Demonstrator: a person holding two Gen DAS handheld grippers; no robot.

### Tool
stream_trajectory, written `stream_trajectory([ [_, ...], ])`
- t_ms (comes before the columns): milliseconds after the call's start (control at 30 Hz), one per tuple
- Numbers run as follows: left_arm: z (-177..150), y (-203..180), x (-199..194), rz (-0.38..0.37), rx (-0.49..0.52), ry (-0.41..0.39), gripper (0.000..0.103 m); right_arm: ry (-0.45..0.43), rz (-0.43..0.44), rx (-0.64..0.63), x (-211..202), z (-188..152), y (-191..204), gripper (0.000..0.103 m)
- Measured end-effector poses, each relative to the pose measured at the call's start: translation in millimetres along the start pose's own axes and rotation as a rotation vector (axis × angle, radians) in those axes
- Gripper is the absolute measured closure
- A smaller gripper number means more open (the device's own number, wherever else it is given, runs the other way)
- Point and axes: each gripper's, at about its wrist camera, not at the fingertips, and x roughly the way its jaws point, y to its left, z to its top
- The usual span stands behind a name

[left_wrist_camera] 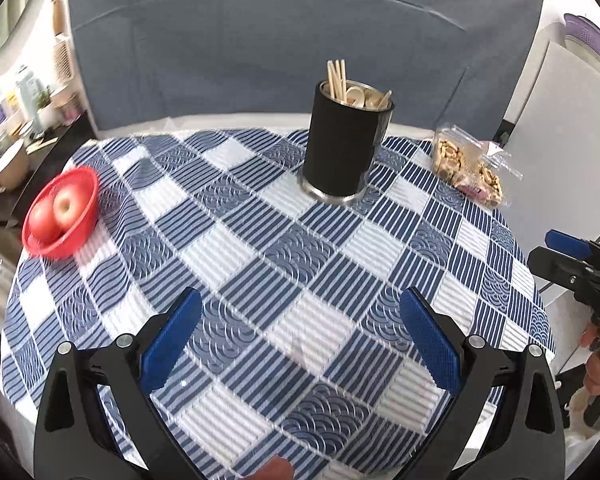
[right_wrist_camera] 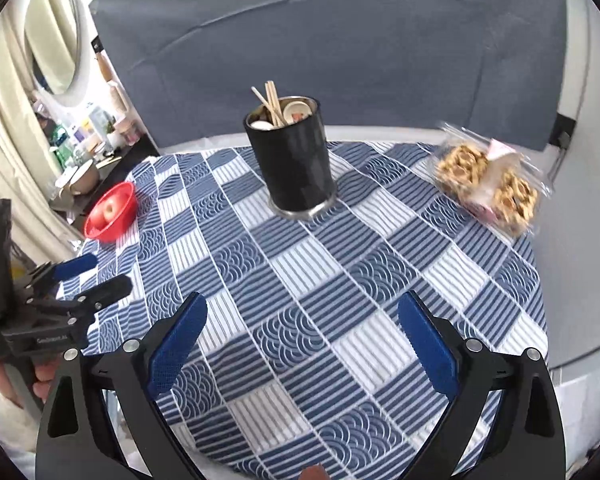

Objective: Organize utensils

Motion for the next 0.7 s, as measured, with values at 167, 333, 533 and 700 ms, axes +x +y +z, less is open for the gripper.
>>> stream_trajectory([
  [167, -22.1, -2.9, -14.9, 0.040, -0.033, 0.005, 0.006, -0.009, -0.028, -0.044, -7.8, -18.7, 9.5, 0.010],
  [333, -33.6, -6.7, -28.1, 0.089, -0.064, -0.015, 0.006, -0.022, -0.046, -0.058, -14.7, -25.3, 11.6, 0.009],
  [533, -39.7, -15.7, -33.0, 0.125, -0.038, -0.018, 0.006, -0.030, -0.054, -0.085, -18.6, -32.7, 17.6, 0.009],
  [700, -41.1, -19.7, -29.9, 0.125, -0.023, 0.000, 0.006, -0.028, -0.068, -0.073, -19.4, -33.5, 15.4, 0.008],
])
